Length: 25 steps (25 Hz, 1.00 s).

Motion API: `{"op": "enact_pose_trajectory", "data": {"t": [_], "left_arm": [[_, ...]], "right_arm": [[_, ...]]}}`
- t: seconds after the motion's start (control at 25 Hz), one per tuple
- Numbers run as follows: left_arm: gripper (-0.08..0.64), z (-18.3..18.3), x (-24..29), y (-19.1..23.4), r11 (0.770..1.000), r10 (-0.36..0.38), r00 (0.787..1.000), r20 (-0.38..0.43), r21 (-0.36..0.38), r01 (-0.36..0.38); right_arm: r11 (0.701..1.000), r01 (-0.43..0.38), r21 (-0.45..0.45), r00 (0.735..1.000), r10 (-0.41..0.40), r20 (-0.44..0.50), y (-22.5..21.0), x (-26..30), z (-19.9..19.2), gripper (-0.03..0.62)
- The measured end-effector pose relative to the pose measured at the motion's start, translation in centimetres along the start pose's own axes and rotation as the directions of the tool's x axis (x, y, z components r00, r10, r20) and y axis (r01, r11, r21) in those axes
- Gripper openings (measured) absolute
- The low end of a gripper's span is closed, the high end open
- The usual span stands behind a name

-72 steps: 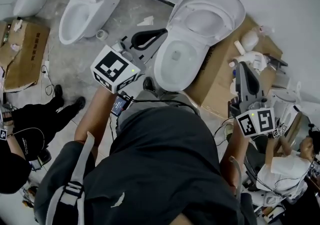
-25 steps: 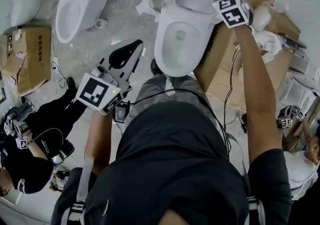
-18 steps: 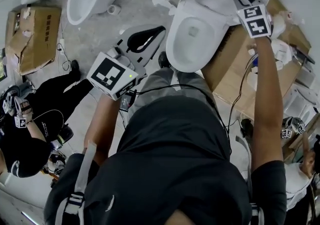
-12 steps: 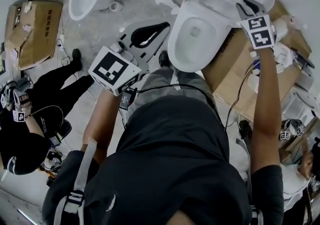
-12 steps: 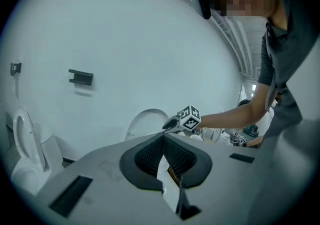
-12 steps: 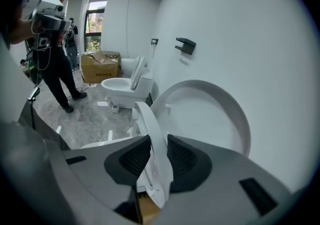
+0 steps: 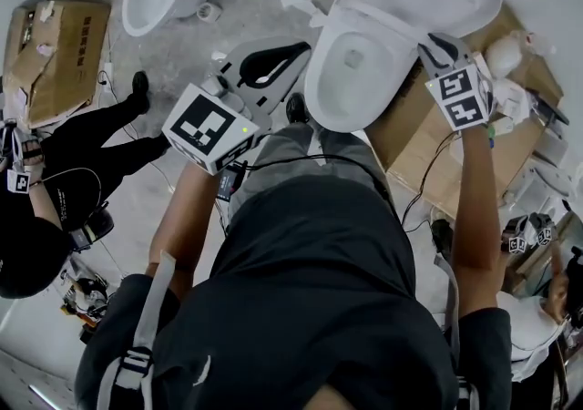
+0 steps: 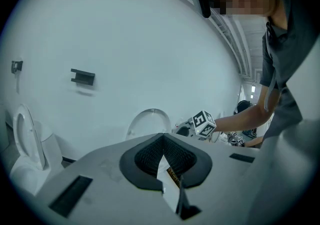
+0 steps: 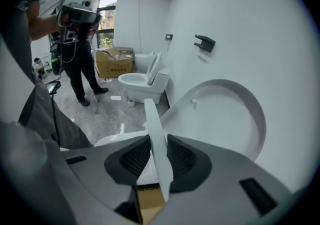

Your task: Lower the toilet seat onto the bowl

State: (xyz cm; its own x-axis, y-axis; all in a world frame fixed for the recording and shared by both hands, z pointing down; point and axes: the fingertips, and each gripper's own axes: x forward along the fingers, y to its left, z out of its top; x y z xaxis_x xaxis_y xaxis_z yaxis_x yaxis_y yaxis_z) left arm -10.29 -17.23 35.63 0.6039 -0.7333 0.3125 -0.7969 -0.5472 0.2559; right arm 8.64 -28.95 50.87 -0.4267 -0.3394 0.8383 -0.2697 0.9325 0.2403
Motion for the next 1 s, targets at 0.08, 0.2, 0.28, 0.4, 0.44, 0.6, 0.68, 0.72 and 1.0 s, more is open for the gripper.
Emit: {"op": "enact_pose_trajectory", "data": {"t": [0.08,0.2,0.28,0.4,0.44,0.6,0.68,0.72,1.0], "left_arm": [[0.005,-0.1,-0.3,0.0,1.000,-0.004,1.000,0.004,0.000,0.004],[0.005,-0.3,-0.6,0.1,1.000,-0.007,1.000,0.001,0.002,0.007],[0.005,-0.4,-0.8,0.2,1.000,-0.008,1.000,0.001,0.000,0.008],[0.005,-0.7,-0.9,0.1,1.000,-0.006,1.000,-0.006,-0.010,0.006],[0.005,-0.7,-1.0,0.1,1.000,-0.006,1.000,-0.008,-0.012,0.006],[0.005,-0.9,-1.3,-0.3,1.000,-0.028,1.000,-0.005,0.003,0.028],[0.005,-1.0,-1.4,-0.1,1.000,-0.016,1.000,-0.012,-0.007,0.015],[0.005,-1.1,-1.4,0.0,1.000,-0.011,1.000,-0.016,-0.011,0.010],[0.005,-1.6,-1.6,-0.5,0.999,-0.030,0.999,-0.012,-0.013,0.030]], "right_arm": [[0.999,-0.022,-0.023,1.000,0.022,-0.020,1.9,-0.2,-0.5,0.106],[0.997,-0.064,-0.051,0.996,0.061,-0.059,4.7,-0.4,-1.1,0.104],[0.993,-0.101,-0.058,0.993,0.097,-0.072,6.5,-0.3,-1.6,0.106],[0.985,-0.163,-0.054,0.984,0.158,-0.089,9.3,-0.1,-2.5,0.109],[0.981,-0.185,-0.050,0.979,0.180,-0.095,10.2,0.0,-2.8,0.113],[0.968,-0.247,-0.037,0.963,0.241,-0.122,13.4,0.3,-3.7,0.123],[0.963,-0.267,-0.036,0.956,0.260,-0.137,14.5,0.6,-4.2,0.126],[0.960,-0.277,-0.036,0.952,0.269,-0.142,15.0,0.7,-4.4,0.127],[0.936,-0.350,-0.031,0.923,0.339,-0.183,18.1,1.4,-5.7,0.137]]}}
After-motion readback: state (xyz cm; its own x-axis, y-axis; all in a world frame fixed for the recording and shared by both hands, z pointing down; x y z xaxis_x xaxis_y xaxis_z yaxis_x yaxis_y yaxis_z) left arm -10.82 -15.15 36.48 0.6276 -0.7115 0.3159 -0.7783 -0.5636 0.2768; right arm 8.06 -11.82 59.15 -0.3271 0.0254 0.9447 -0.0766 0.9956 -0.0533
